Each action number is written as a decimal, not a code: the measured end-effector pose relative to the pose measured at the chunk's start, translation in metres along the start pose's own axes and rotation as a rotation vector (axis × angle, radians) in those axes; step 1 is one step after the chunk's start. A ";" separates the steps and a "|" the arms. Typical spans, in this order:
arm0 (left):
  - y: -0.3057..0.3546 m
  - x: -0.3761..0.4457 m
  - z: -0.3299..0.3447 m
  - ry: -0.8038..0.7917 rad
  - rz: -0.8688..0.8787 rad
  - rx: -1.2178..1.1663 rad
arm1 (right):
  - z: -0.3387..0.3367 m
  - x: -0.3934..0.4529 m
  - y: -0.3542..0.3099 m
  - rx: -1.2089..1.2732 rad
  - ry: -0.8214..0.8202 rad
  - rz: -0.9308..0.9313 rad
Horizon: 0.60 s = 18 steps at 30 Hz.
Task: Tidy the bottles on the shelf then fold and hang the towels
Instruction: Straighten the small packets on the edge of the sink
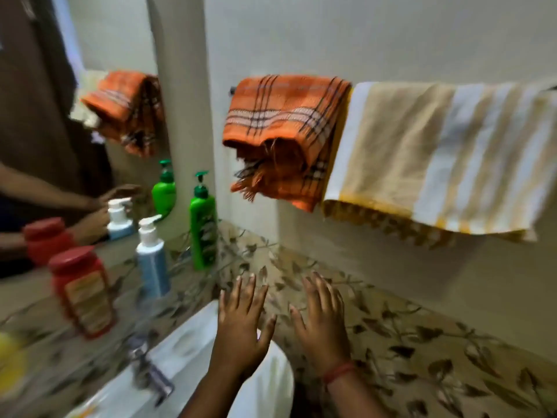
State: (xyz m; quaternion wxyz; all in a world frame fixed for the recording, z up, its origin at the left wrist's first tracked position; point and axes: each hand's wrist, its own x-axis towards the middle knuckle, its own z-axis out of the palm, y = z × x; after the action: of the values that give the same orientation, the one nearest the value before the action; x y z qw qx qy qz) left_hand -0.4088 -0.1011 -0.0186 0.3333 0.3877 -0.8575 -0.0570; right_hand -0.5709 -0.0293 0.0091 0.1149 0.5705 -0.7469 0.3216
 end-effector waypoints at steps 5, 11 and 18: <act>-0.039 -0.050 0.027 -0.162 -0.305 0.241 | 0.078 -0.015 0.009 0.000 -0.372 -0.043; -0.039 -0.118 0.044 -0.267 -0.647 0.384 | 0.111 -0.036 0.013 0.039 -0.648 -0.288; 0.003 -0.184 0.037 -0.292 -0.949 0.458 | 0.132 -0.083 -0.002 0.067 -0.865 -0.522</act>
State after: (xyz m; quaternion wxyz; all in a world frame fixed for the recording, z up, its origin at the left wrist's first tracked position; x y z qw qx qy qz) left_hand -0.3456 0.0244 -0.1435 0.0557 0.7829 -0.6162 -0.0661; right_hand -0.5170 -0.0457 -0.1359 -0.1466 0.8226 -0.5479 0.0401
